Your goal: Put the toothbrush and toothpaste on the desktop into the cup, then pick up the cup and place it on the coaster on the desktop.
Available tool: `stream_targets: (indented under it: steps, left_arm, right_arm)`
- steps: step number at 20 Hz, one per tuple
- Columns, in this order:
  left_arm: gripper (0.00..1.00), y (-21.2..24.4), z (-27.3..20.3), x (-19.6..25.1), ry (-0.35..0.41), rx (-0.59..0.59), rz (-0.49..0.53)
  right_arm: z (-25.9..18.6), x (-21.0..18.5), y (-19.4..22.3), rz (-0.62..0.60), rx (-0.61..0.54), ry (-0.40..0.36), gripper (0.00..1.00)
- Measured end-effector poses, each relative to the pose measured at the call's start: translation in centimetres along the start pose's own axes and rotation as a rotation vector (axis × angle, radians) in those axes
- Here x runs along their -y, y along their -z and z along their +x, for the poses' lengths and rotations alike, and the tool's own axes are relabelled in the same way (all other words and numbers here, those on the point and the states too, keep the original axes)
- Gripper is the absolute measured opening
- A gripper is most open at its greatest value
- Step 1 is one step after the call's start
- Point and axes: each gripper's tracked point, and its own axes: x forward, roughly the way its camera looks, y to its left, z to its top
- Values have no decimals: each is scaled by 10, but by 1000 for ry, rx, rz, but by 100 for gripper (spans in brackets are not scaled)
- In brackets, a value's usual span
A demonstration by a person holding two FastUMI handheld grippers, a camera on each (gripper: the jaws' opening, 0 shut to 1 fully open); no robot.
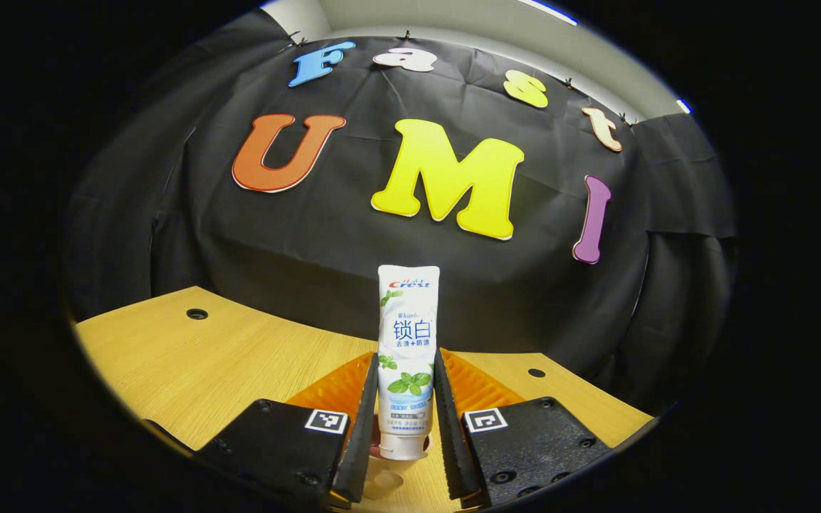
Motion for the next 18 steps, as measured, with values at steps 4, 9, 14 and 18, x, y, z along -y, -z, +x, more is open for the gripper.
stream_targets:
  steps: [4,9,14,18]
  left_arm:
    - [47,2,2,2,2,0,-11]
    - [48,6,3,6,4,-14,4]
    - [49,9,3,4,-4,-17,12]
    - [45,-5,-1,3,-11,30,32]
  right_arm:
    - [-3,5,-4,-4,13,12,0]
    - [-3,6,-4,0,8,11,0]
    - [-4,6,-3,2,8,5,0]
    - [-5,4,-3,4,4,5,0]
